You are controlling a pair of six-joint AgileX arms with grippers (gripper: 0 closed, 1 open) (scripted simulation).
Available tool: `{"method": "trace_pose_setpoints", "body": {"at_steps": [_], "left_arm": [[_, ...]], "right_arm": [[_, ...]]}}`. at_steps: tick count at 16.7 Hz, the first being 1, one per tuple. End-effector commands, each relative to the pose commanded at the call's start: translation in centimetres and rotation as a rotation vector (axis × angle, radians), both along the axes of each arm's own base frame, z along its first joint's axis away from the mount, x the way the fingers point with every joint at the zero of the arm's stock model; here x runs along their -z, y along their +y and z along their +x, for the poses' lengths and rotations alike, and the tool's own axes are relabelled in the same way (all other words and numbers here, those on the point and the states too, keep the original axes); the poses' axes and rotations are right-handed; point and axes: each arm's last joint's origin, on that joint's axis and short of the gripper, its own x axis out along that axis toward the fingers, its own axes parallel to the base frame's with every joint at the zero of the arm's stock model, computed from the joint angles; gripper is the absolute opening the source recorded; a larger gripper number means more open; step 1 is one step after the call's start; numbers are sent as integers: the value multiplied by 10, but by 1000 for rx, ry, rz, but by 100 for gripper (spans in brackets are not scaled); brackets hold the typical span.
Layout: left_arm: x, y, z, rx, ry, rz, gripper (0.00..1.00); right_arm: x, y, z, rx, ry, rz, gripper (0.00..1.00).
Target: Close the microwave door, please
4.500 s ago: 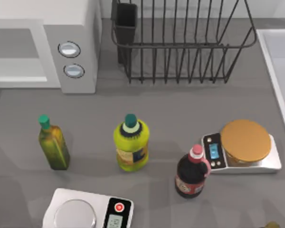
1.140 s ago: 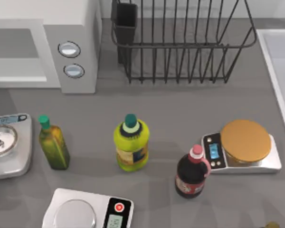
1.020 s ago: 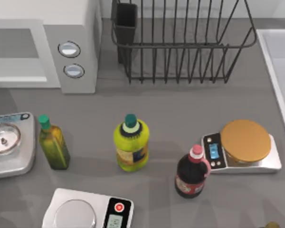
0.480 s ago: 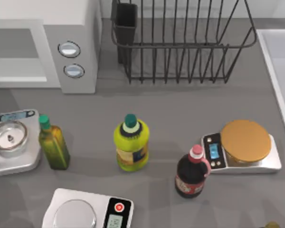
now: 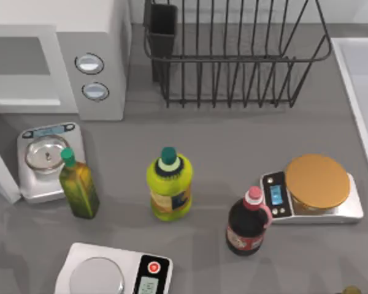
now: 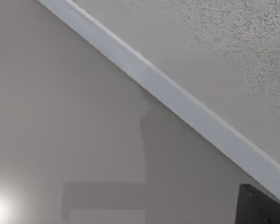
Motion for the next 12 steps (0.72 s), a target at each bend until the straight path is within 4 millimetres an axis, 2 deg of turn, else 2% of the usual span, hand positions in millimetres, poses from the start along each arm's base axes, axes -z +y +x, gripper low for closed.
{"method": "trace_pose_setpoints", "body": {"at_steps": [2, 4, 10, 12], "left_arm": [[0, -18, -3, -1, -8, 0, 0], [0, -28, -7, -12, -16, -1, 0], [-1, -29, -6, -20, -22, -2, 0], [-4, -29, 3, -20, -30, -1, 0]], "right_arm": [[0, 0, 0, 0, 0, 0, 100], [0, 0, 0, 0, 0, 0, 100], [0, 0, 0, 0, 0, 0, 100], [0, 0, 0, 0, 0, 0, 100]]}}
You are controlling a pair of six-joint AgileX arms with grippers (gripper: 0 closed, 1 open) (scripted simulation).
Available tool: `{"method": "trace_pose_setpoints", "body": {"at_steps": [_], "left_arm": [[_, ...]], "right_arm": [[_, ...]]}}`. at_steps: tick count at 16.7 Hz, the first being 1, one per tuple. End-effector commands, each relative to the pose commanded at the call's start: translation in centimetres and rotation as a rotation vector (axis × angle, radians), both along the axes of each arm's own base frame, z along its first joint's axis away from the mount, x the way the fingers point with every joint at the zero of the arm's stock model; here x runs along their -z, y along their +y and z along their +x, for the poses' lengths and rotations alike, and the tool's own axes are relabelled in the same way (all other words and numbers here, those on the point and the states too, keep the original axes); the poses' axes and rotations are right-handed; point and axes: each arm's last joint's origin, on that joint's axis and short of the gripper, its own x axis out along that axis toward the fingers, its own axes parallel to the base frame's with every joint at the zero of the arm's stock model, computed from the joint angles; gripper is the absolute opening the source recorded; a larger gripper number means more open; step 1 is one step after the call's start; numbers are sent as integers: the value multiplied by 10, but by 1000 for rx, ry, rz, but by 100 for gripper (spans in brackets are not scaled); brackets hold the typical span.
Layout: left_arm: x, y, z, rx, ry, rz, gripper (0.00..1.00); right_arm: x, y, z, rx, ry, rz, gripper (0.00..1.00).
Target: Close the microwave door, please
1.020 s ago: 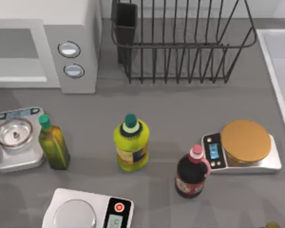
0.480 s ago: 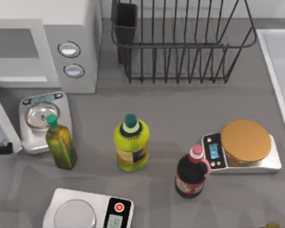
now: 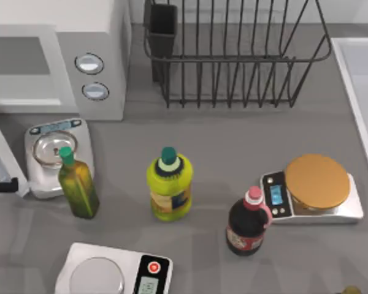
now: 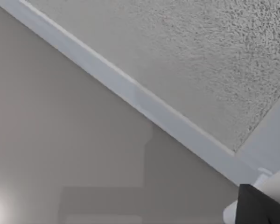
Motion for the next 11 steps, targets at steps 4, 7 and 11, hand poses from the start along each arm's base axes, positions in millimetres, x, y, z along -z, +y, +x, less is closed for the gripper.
{"method": "trace_pose_setpoints", "body": {"at_steps": [4, 7, 11], "left_arm": [[1, 0, 38, 0, 12, -1, 0], [11, -1, 70, 0, 29, -2, 0], [14, -2, 91, 0, 10, -1, 0]], "right_arm": [[0, 0, 0, 0, 0, 0, 100], [0, 0, 0, 0, 0, 0, 100], [0, 0, 0, 0, 0, 0, 100]]}}
